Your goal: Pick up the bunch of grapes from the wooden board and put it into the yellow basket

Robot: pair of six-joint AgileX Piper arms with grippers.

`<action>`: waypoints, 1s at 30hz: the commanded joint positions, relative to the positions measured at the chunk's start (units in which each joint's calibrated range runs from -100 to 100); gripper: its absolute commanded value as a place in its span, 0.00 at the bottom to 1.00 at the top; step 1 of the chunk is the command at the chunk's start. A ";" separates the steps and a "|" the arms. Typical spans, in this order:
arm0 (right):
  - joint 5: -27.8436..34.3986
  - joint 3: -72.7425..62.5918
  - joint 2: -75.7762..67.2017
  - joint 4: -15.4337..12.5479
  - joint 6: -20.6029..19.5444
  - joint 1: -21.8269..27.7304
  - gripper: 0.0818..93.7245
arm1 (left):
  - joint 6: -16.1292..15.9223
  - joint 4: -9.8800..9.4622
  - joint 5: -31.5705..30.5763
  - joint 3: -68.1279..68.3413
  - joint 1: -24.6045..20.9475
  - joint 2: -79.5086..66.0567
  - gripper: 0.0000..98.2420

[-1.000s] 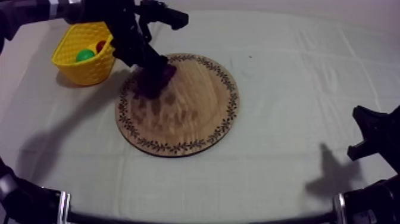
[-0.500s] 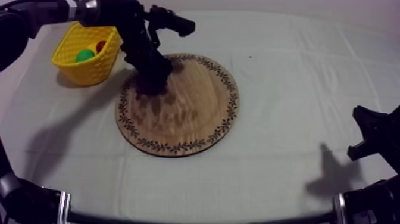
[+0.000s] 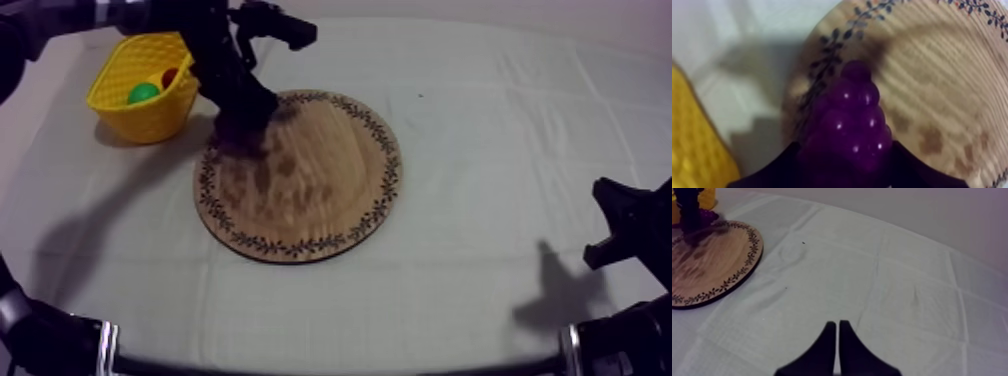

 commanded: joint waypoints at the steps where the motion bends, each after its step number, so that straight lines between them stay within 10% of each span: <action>1: -0.03 -0.03 -0.01 0.01 0.01 -0.02 0.00 | -0.06 -0.16 0.45 2.86 -1.14 -5.98 0.36; 17: -0.03 -0.03 -0.01 0.01 0.01 -0.02 0.00 | 1.86 0.39 -1.18 -4.46 -17.76 -19.21 0.37; 30: -0.03 -0.03 -0.01 0.01 -0.03 -0.02 0.00 | -0.58 2.08 -8.24 -1.42 -20.67 -9.82 0.42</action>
